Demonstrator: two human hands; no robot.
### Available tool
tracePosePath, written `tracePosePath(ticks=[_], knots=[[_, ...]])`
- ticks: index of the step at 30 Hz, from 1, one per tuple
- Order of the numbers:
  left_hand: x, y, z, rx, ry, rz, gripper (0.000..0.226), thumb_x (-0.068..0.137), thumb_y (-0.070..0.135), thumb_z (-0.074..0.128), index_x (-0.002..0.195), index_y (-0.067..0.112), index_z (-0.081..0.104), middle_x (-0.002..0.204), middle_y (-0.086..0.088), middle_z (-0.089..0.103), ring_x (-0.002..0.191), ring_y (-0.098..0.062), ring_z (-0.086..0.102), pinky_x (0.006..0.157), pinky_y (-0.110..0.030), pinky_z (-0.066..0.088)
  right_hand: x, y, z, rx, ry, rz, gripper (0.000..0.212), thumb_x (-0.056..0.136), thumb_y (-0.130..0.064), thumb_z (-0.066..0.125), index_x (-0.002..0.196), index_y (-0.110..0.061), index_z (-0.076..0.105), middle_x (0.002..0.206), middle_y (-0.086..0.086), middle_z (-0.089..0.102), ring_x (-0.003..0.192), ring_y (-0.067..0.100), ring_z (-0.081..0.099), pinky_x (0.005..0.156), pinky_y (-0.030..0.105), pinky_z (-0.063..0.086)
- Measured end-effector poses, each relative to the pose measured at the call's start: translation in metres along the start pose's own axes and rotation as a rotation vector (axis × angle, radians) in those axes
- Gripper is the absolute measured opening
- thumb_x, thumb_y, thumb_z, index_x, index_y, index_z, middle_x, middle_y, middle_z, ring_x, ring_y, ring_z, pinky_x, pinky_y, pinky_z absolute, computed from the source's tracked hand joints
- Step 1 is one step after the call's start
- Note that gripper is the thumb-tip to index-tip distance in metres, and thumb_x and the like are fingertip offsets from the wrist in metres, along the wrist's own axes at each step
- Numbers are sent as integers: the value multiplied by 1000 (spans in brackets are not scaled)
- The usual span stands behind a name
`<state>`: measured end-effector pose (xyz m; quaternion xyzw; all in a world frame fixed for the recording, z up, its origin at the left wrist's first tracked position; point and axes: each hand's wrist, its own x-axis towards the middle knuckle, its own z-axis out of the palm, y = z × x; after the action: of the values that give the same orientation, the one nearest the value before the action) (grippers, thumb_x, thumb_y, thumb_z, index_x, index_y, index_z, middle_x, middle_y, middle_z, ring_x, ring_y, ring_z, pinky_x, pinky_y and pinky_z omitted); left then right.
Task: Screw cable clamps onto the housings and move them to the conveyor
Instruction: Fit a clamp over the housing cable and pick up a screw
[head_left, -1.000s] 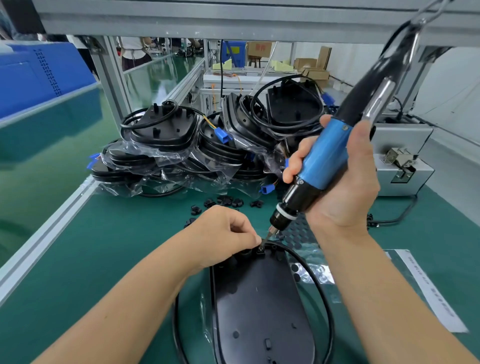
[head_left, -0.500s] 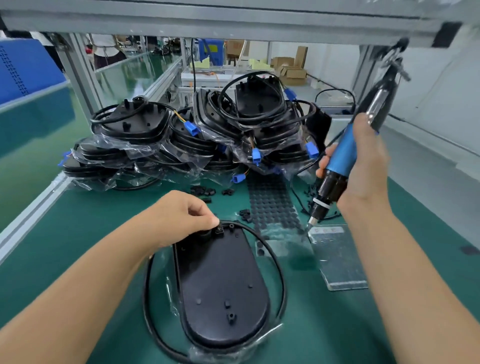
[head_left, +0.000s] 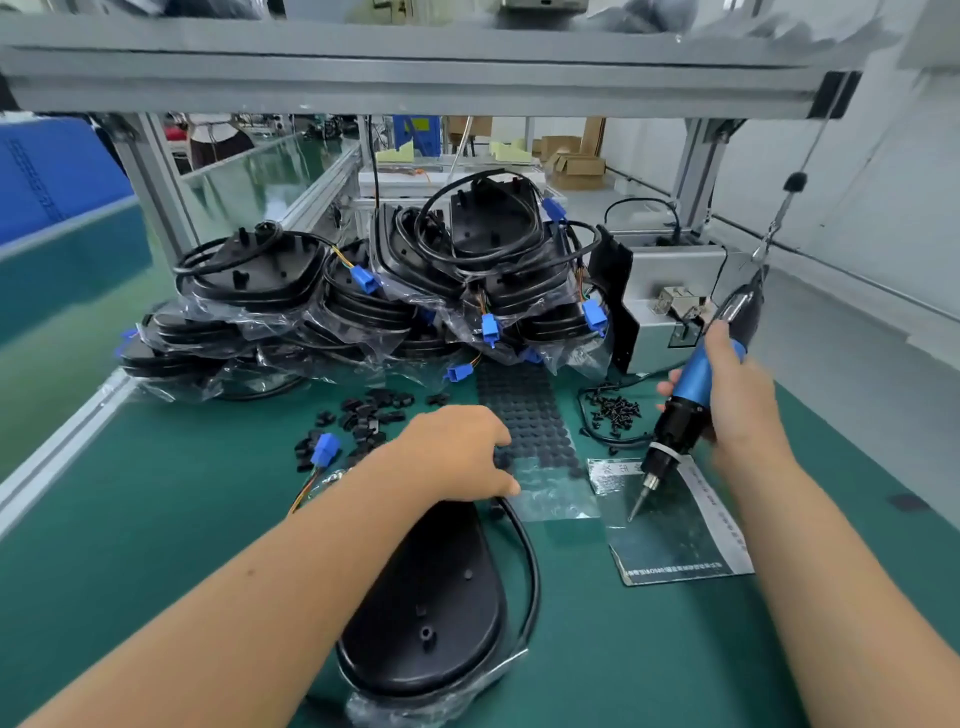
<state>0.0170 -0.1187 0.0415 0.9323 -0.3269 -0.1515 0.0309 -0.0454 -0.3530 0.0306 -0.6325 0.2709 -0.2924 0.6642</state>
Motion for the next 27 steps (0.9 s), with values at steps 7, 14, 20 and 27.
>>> tracePosePath(ticks=[7, 14, 20, 27], knots=[[16, 1, -1, -31, -84, -9, 46, 73, 41, 80, 111, 22, 63, 109, -4, 57, 80, -18, 46, 68, -26, 40, -10, 12, -9, -543, 257, -272, 37, 91, -45, 46, 72, -13, 48, 77, 6, 50, 72, 26, 42, 63, 33, 30], [17, -6, 5, -92, 11, 14, 54, 69, 37, 84, 118, 20, 67, 122, 3, 63, 103, -17, 60, 77, -25, 45, -54, 25, 29, -583, 9, -655, 18, 90, -12, 59, 106, -15, 66, 96, -3, 60, 90, 11, 56, 79, 12, 35], [19, -10, 7, -95, 90, 18, 46, 65, 39, 86, 106, 23, 72, 91, 8, 61, 84, -13, 55, 71, -24, 42, -69, 43, 65, -1029, -678, -469, 27, 86, -28, 69, 112, -23, 69, 103, 0, 58, 95, 15, 59, 88, 30, 48], [22, -15, 5, -111, 134, 52, 14, 72, 26, 82, 85, 22, 77, 85, 9, 67, 84, -14, 61, 75, -28, 50, -67, 43, 74, -1083, -639, -519, 15, 84, -31, 70, 98, -26, 72, 93, -3, 56, 92, 18, 59, 82, 33, 48]])
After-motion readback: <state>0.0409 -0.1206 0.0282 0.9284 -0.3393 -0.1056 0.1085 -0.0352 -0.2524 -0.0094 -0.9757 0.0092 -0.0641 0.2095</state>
